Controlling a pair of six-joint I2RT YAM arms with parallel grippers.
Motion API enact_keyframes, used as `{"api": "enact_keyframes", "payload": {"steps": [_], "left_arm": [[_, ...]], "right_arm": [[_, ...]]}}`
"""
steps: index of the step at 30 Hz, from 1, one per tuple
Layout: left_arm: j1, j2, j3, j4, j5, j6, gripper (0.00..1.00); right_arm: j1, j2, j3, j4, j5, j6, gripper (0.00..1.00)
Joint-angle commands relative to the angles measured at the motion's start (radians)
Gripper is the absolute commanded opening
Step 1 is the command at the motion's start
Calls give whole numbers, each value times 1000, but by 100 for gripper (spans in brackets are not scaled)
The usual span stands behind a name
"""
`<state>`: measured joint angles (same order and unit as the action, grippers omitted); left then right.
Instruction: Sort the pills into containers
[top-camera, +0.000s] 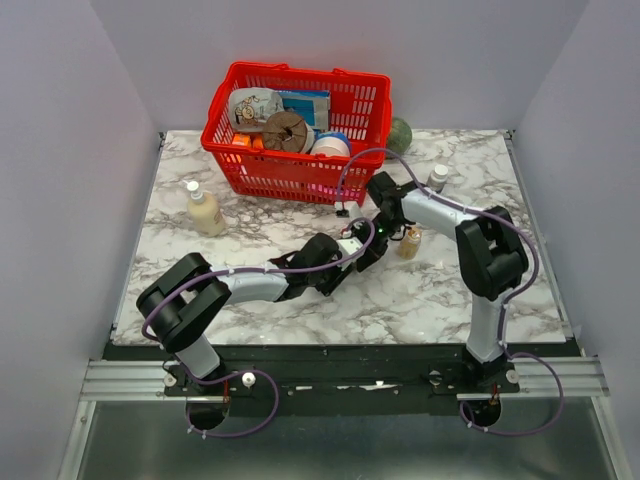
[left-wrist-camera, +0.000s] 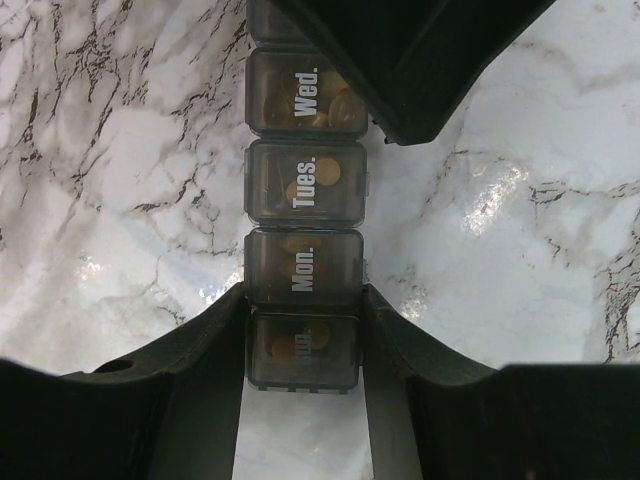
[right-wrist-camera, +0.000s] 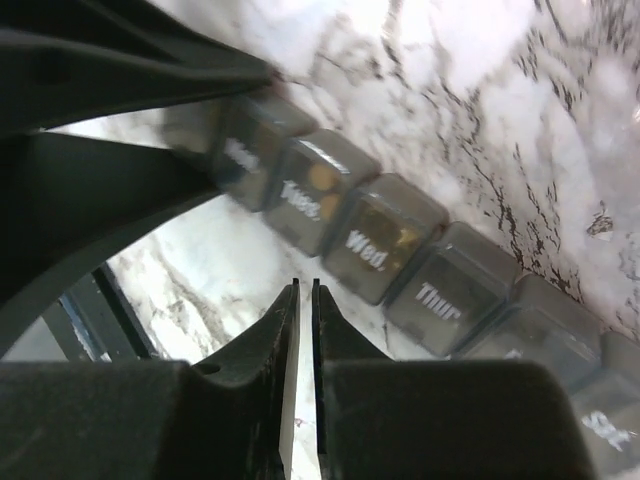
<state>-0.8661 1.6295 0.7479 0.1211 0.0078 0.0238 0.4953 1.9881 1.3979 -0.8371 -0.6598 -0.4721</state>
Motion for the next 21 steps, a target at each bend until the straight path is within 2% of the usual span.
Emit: {"api": "enact_keyframes", "payload": {"steps": [1, 5, 6, 9, 10, 11, 12, 17, 21], "left_arm": [[2, 0, 7, -46, 0, -5, 42], [6, -37, -7, -44, -23, -18, 54], [6, -49, -10, -40, -34, -19, 61], [12, -106, -22, -38, -42, -19, 71], [13, -140, -22, -40, -43, -48, 78], [16, -155, -28, -41, -43, -51, 93], [18, -172, -30, -44, -42, -51, 99], [21, -324, -51, -80, -11, -70, 99], [24, -503, -76, -126, -11, -84, 99]], "right_arm": [[-1, -130, 9, -39, -96, -100, 22], [-3, -181, -26, -57, -80, -148, 29], [-3, -190, -48, -57, -77, -152, 32], [-4, -245, -80, -59, -57, -171, 37], [-6, -264, -105, -59, -46, -175, 38], [-9, -284, -115, -53, -38, -181, 40], [-12, -328, -126, -50, -31, -183, 42], [-64, -462, -157, -42, 18, -183, 52], [-121, -587, -149, -39, 58, -181, 65]]}}
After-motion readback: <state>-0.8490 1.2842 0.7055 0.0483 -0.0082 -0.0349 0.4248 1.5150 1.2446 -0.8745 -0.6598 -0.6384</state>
